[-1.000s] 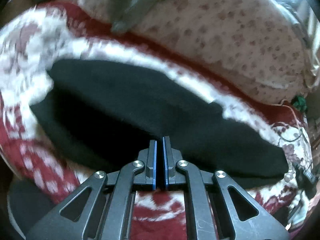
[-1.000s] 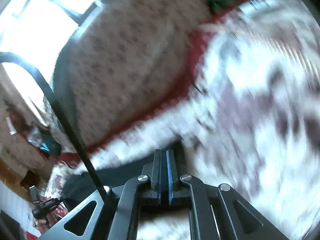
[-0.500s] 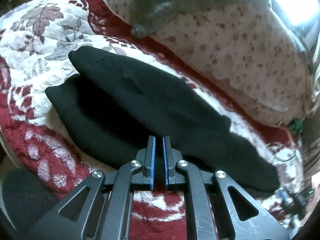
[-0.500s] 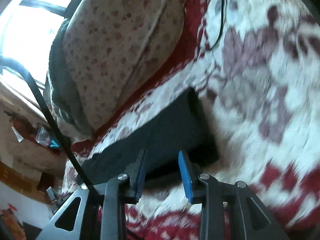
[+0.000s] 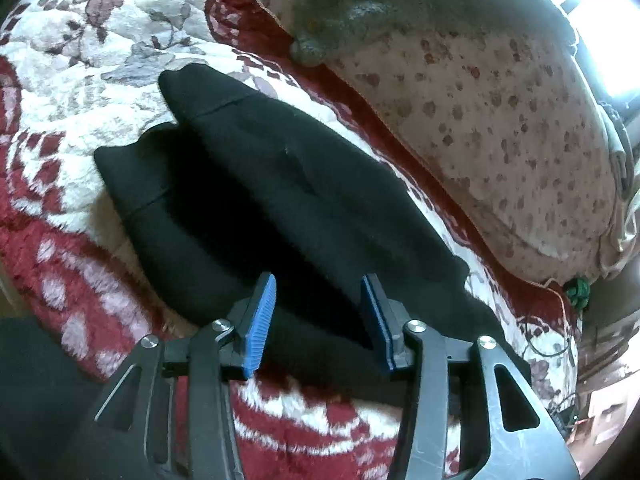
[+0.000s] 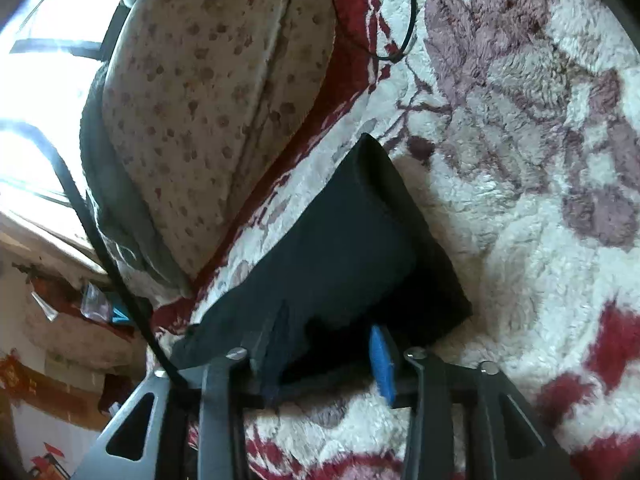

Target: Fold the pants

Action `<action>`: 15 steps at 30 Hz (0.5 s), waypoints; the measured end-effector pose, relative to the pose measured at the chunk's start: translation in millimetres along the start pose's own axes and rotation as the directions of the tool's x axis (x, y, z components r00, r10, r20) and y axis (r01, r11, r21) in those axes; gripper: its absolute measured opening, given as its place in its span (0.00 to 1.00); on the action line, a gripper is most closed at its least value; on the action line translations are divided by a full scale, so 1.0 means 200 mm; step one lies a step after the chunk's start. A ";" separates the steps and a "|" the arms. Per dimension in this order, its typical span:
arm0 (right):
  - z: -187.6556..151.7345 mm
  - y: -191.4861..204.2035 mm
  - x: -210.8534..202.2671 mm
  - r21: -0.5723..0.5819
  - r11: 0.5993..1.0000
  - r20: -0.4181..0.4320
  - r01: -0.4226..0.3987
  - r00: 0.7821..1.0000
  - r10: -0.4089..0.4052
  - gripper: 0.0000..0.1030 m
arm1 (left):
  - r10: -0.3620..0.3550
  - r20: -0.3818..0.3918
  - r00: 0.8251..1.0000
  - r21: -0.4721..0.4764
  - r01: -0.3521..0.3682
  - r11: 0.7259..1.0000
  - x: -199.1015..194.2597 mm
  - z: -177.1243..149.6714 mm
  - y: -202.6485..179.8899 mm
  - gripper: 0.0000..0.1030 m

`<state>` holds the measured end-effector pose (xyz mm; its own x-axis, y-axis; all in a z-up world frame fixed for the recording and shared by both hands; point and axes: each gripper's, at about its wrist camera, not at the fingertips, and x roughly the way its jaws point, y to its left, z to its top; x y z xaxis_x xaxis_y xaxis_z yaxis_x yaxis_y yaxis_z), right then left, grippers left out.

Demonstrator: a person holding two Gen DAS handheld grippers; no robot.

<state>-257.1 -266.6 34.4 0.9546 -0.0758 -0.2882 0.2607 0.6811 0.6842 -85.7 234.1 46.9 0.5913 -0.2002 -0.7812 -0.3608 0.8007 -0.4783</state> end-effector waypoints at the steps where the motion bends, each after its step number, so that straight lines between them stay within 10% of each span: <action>1: 0.00 0.00 0.01 0.007 1.000 0.004 -0.010 1.000 0.010 0.44 | 0.005 -0.005 1.000 -0.007 -0.005 1.000 0.02 0.01 0.00 0.43; 9: 0.03 -0.02 0.04 0.033 0.998 0.025 -0.047 0.999 0.047 0.43 | 0.014 0.004 1.000 -0.095 -0.014 0.995 0.13 0.08 0.05 0.43; 13: 0.04 -0.04 0.04 0.019 0.999 0.056 -0.046 0.997 0.045 0.20 | 0.001 0.032 0.999 -0.108 0.002 0.994 0.15 0.15 0.03 0.43; 15: 0.04 -0.04 0.03 0.001 0.999 0.063 -0.051 0.997 0.050 0.12 | 0.006 0.039 0.999 -0.102 -0.002 0.995 0.16 0.17 0.02 0.19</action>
<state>-251.6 -279.1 31.9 0.9737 -0.0870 -0.2105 0.2122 0.6830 0.6989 -43.7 249.6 32.8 0.6171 -0.1732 -0.7676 -0.4333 0.7395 -0.5152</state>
